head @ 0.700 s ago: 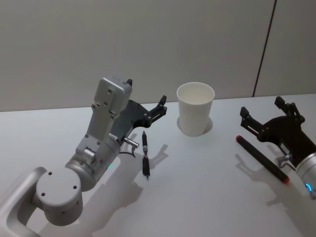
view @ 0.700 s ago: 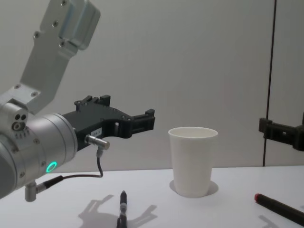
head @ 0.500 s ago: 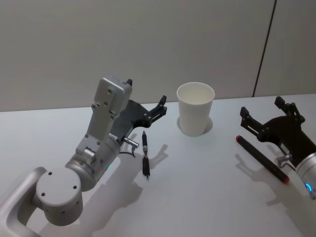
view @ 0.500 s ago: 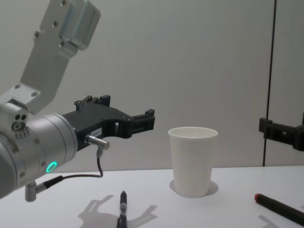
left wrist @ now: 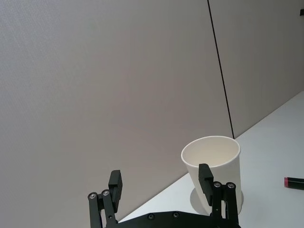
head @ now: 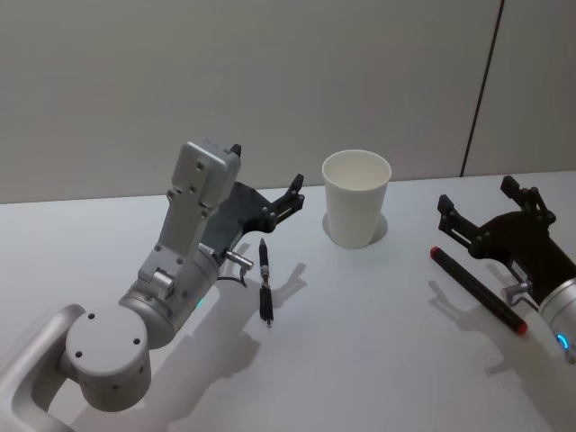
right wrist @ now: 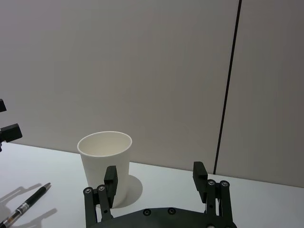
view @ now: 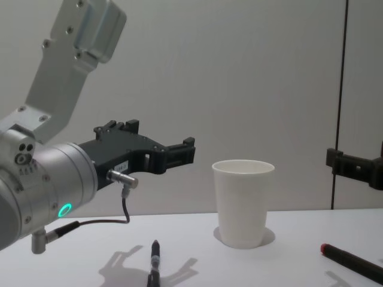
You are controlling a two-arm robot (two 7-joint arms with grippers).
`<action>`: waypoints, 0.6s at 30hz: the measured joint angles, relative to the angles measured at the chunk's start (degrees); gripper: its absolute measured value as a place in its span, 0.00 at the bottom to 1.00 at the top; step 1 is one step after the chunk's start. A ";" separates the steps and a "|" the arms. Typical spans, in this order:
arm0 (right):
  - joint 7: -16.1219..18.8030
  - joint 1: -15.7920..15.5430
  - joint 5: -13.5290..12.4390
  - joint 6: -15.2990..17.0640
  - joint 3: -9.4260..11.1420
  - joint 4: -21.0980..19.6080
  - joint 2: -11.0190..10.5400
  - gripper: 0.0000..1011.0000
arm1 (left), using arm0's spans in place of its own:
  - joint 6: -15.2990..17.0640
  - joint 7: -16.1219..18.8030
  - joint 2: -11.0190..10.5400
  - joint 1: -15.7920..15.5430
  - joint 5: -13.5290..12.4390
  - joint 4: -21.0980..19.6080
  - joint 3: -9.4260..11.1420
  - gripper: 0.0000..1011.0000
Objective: Place the pen into the pen holder.
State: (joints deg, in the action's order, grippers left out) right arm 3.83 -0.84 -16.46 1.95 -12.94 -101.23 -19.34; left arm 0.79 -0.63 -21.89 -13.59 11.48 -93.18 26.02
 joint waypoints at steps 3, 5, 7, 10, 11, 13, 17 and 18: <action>0.00 0.00 0.00 0.00 0.00 0.00 0.00 0.99 | 0.00 0.00 0.00 0.00 0.00 0.00 0.00 0.99; 0.00 0.00 0.00 0.00 0.00 0.00 0.00 0.99 | 0.00 0.00 0.00 0.00 0.00 0.00 0.00 0.99; 0.00 0.00 0.00 0.00 0.00 0.00 0.00 0.99 | 0.00 0.00 0.00 0.00 0.00 0.00 0.00 0.99; 0.00 0.00 0.00 0.00 0.00 0.00 0.00 0.99 | 0.00 0.00 0.00 0.00 0.00 0.00 0.00 0.99; 0.00 0.00 0.00 0.00 0.00 0.00 0.00 0.99 | 0.00 0.00 0.00 0.00 0.00 0.00 0.00 0.99; 0.00 0.00 0.00 0.00 0.00 0.00 0.00 0.99 | 0.00 0.00 0.00 0.00 0.00 0.00 0.00 0.99; 0.00 0.00 0.00 0.00 0.00 0.00 0.00 0.99 | 0.00 0.00 0.00 0.00 0.00 0.00 0.00 0.99; 0.00 0.00 0.00 0.00 0.00 0.00 0.00 0.99 | 0.00 0.00 0.00 0.00 0.00 0.00 0.00 0.99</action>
State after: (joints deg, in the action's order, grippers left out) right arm 3.82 -0.84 -16.46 1.95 -12.94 -101.23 -19.33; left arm 0.79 -0.62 -21.90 -13.59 11.48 -93.17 26.02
